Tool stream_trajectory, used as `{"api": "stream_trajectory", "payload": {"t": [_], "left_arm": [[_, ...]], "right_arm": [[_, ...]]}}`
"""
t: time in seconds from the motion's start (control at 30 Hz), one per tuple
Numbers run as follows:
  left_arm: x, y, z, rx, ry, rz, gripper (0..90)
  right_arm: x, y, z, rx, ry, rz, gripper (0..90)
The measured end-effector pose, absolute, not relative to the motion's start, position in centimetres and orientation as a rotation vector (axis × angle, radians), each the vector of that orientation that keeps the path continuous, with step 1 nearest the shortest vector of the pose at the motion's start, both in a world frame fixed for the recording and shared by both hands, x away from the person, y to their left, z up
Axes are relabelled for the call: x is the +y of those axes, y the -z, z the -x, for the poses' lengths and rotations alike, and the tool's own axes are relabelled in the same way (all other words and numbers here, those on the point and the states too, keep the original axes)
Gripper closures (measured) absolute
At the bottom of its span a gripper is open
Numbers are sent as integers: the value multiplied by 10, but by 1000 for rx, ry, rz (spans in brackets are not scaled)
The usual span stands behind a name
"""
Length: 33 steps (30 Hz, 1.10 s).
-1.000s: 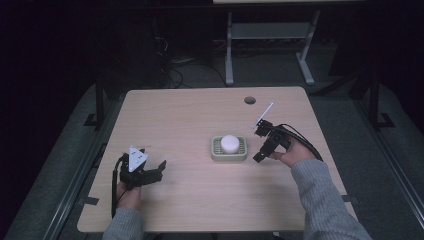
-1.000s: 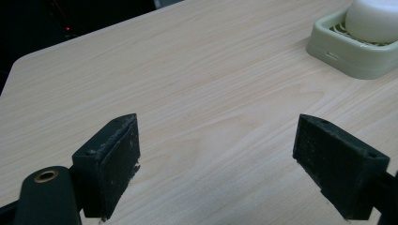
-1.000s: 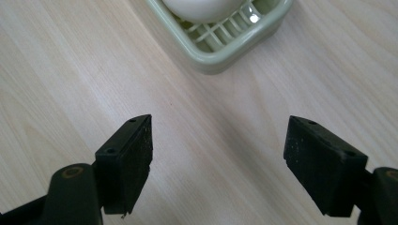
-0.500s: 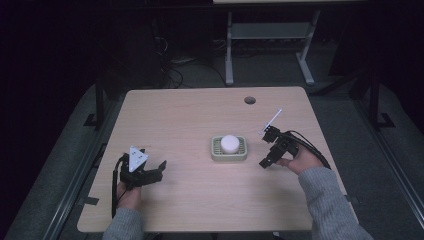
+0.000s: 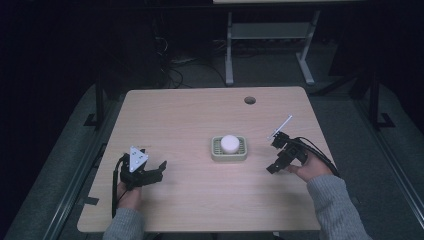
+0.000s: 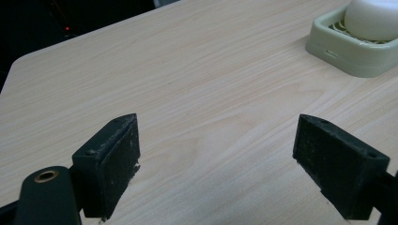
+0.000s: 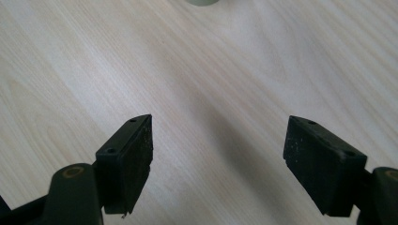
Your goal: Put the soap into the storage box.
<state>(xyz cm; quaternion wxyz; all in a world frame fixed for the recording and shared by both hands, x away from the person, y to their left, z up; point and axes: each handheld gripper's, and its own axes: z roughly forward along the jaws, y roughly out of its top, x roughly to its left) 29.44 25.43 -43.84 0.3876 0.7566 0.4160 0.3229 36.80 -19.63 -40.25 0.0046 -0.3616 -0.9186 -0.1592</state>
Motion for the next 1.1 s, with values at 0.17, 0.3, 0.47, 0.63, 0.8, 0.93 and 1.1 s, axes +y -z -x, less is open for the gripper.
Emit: {"api": "stream_trajectory", "payload": {"t": [0.17, 0.3, 0.47, 0.63, 0.8, 0.93, 1.1], "left_arm": [[254, 438, -294, 1055, -822, -1930, 148], [254, 438, -294, 1055, -823, -1930, 148], [254, 439, -294, 1053, -823, -1927, 148], [253, 439, -294, 1054, -824, -1926, 148], [253, 439, -294, 1052, -825, -1929, 148], [253, 439, -294, 1053, -827, -1932, 148], [253, 439, -294, 1049, -828, -1938, 148]], "right_arm": [[-203, 407, -363, -2871, 512, 1147, 237], [-208, 410, -358, -2867, 524, 1158, 238], [-212, 411, -354, -2865, 543, 1168, 238], [-219, 412, -348, -2862, 561, 1178, 241], [-225, 416, -341, -2854, 579, 1200, 241], [-229, 419, -338, -2848, 594, 1215, 241], [-232, 422, -330, -2844, 628, 1222, 241]]}}
